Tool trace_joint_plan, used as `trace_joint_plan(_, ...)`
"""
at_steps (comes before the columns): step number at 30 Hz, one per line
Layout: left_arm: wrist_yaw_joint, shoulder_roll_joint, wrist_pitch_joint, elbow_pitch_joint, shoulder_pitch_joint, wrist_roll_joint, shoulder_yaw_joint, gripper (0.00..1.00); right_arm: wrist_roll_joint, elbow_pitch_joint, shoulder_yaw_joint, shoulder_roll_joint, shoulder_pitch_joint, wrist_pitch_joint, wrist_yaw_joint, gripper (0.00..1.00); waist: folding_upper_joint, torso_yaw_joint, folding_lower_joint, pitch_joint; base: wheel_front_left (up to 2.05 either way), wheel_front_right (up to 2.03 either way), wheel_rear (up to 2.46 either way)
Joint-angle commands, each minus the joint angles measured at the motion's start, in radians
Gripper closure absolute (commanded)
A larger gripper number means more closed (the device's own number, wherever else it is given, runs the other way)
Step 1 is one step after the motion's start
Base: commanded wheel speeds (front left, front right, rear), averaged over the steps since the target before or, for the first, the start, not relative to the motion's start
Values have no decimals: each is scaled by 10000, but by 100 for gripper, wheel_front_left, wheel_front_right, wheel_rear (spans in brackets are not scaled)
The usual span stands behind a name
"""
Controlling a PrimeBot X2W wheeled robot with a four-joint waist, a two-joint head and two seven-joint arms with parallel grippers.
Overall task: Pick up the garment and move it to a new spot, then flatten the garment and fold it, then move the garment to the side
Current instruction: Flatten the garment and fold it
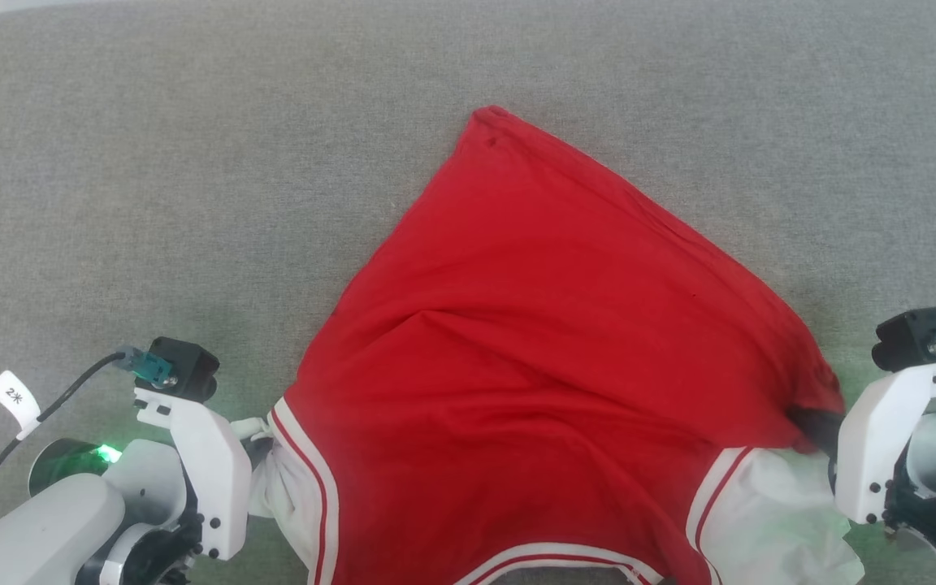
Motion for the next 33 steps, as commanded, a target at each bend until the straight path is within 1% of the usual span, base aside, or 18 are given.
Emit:
trace_joint_plan(1,-14,-232,-72,193,-97,56,-45,100,-169,660,56,388,352,-155,4,100,0,13,0,10,0,0,0)
trace_joint_plan(4,-39,-288,-110,276,-150,70,-40,100,-376,1384,194,515,284,-520,-5,100,0,40,0,-9,0,0,0)
trace_joint_plan(5,-39,-288,-110,276,-150,70,-40,100,-376,1384,194,515,284,-520,-5,100,0,40,0,-9,0,0,0)
trace_joint_plan(6,-43,-306,-112,301,-164,74,-47,100,-445,1549,304,471,238,-640,-6,70,0,56,0,-23,0,0,0)
trace_joint_plan(7,-32,-322,-130,320,-167,65,-37,100,-408,1653,308,496,183,-776,-9,31,0,64,0,-40,0,0,0)
trace_joint_plan(8,-20,-322,-155,339,-167,60,-21,100,-356,1715,339,490,113,-859,-9,0,0,68,0,-61,0,0,0)
trace_joint_plan(10,-6,-312,-156,345,-140,28,-1,100,-335,1727,321,385,14,-942,-17,0,0,77,0,-107,0,0,0)
trace_joint_plan(12,18,-282,-163,342,-102,2,9,100,-328,1472,272,197,-36,-961,-20,0,0,85,0,-147,0,0,0)
trace_joint_plan(20,82,-289,-214,252,55,-59,15,100,-388,-773,-20,-217,-456,-733,4,0,0,141,0,-298,0,0,0)
trace_joint_plan(24,32,-413,-250,247,48,-31,-54,100,-458,-1524,103,-304,-958,-468,4,0,0,325,0,-382,0,0,0)
trace_joint_plan(28,-76,-634,-269,279,-78,68,-187,100,-511,-1546,444,-468,-1879,-274,3,0,0,699,0,-415,0,0,0)
trace_joint_plan(33,-301,-1147,-282,448,-365,242,-370,100,-321,-629,1130,-643,-3371,-282,4,0,0,1442,0,-333,0,0,0)
